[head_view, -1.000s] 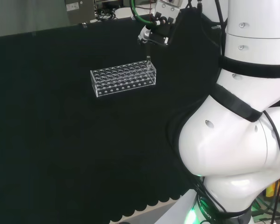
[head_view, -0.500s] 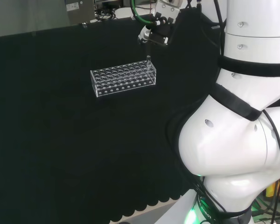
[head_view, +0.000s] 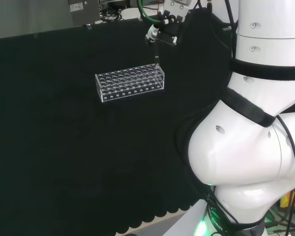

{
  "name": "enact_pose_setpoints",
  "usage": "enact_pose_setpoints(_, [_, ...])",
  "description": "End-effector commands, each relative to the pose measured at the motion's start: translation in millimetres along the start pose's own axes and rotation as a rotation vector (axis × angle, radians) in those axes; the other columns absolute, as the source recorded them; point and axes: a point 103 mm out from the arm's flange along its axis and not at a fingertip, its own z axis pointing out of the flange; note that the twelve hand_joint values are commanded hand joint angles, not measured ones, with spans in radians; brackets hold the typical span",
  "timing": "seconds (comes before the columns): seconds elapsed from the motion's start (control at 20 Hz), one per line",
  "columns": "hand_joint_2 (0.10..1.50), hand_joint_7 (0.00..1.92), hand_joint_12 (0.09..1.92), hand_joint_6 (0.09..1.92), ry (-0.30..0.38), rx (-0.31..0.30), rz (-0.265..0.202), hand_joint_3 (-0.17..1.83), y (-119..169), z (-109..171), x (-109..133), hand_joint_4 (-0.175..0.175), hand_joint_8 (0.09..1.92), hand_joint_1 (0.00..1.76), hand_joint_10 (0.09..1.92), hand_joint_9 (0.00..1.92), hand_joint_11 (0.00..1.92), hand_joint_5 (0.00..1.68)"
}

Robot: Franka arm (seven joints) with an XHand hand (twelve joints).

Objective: Put the test tube back in the rack.

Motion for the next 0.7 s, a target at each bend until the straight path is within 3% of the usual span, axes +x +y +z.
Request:
enact_pose_setpoints(0.05, [0.68,1.71,0.93,0.58,0.003,0.009,0.003,0.6,-1.9,5.7,-1.4,-0.175,0.49,1.22,0.49,1.61,1.16,1.31])
enact_pose_setpoints(0.7, [0.68,1.71,0.93,0.58,0.008,-0.004,-0.006,0.6,5.7,4.6,2.7,-0.175,0.49,1.22,0.49,1.61,1.16,1.31])
